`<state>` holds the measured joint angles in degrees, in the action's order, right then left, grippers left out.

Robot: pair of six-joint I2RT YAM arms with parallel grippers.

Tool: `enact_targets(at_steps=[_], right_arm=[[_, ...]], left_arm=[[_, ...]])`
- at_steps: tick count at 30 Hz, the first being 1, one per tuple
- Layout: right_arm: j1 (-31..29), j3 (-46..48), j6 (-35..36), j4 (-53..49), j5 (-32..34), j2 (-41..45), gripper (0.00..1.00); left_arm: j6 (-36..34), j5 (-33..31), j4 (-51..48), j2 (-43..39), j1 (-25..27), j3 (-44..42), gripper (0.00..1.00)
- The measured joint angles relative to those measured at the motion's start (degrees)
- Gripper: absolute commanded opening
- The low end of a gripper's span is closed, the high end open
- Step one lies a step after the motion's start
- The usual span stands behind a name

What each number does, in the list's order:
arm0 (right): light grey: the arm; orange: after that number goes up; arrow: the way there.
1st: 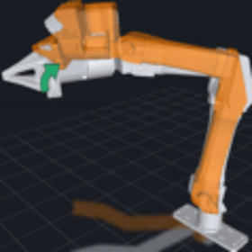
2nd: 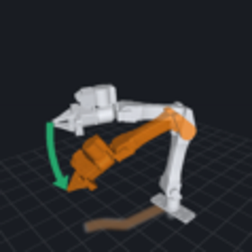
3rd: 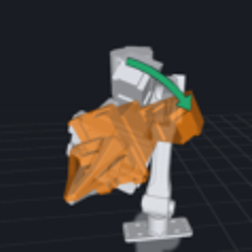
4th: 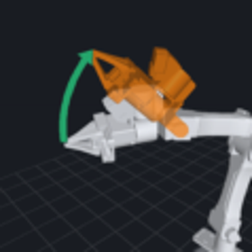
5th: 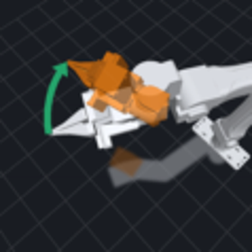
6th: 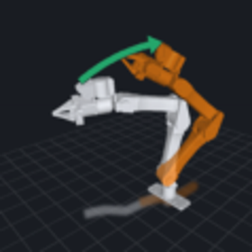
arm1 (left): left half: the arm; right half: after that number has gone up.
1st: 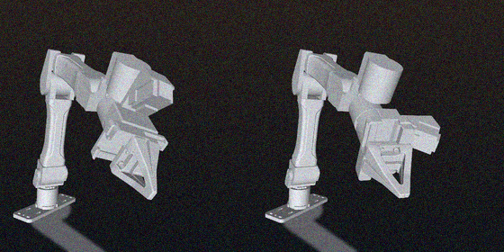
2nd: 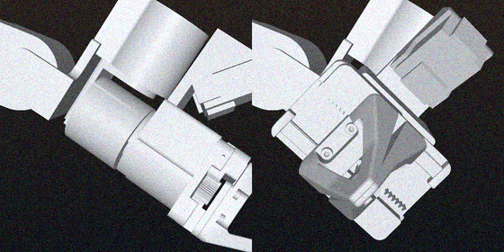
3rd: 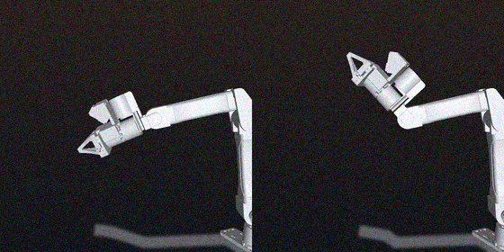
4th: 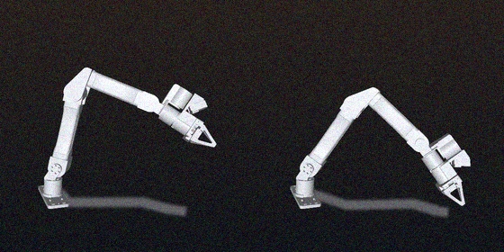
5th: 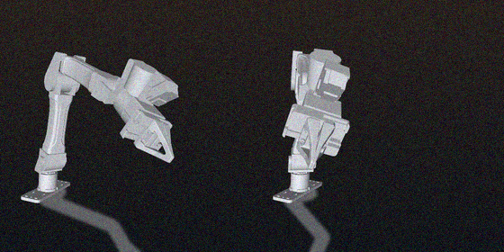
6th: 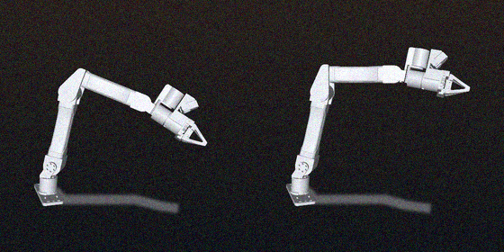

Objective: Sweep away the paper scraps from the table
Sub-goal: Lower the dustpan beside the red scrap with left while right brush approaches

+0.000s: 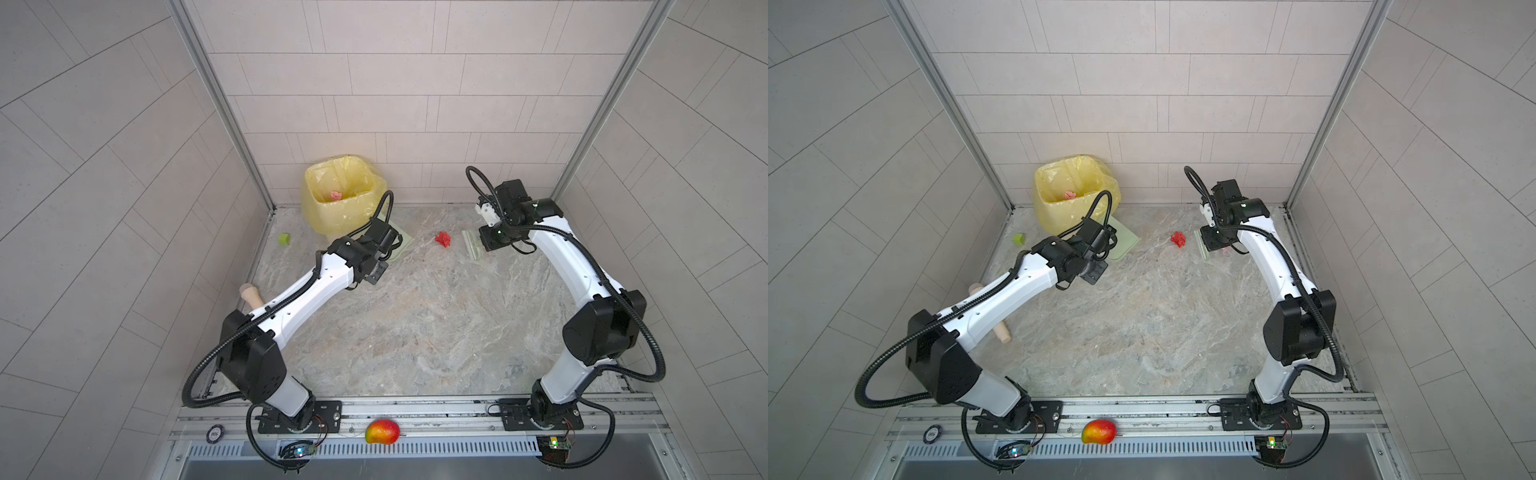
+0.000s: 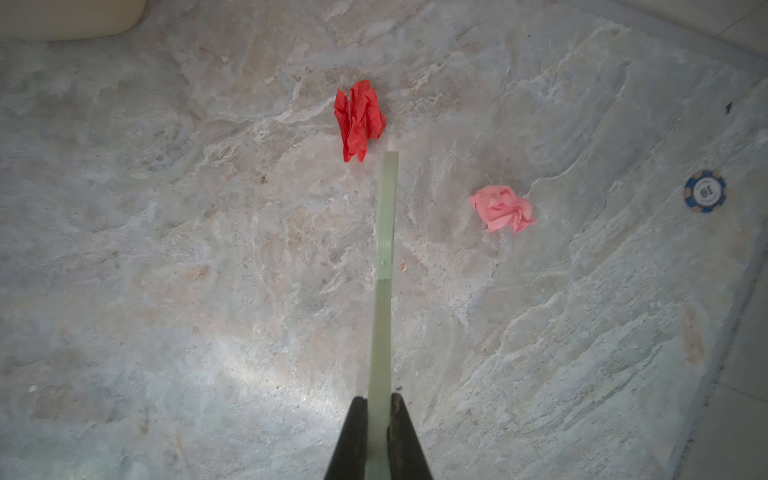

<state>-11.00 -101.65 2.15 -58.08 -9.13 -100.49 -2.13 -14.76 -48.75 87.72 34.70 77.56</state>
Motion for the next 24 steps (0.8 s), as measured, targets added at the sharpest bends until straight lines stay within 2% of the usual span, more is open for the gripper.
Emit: enact_targets(at_steps=[7, 14, 19, 24], right_arm=[[-3.89, -14.93, 2.80, -0.72, 7.15, -13.64, 0.00], [-7.80, -30.38, 7.32, -5.46, 15.89, -26.03, 0.00], [-10.84, -35.32, 11.04, -7.30, 23.15, -30.49, 0.00], [-13.16, -36.54, 14.12, -7.63, 27.08, -33.46, 0.00]], left_arm=[[4.44, 9.42, 3.04, -2.84, 0.00, -7.98, 0.00], [6.73, 13.51, 5.88, -5.66, 0.11, -12.72, 0.00], [8.11, 15.56, 7.52, -6.43, 0.11, -15.96, 0.00], [8.81, 16.85, 8.33, -6.45, 0.11, -16.90, 0.00]])
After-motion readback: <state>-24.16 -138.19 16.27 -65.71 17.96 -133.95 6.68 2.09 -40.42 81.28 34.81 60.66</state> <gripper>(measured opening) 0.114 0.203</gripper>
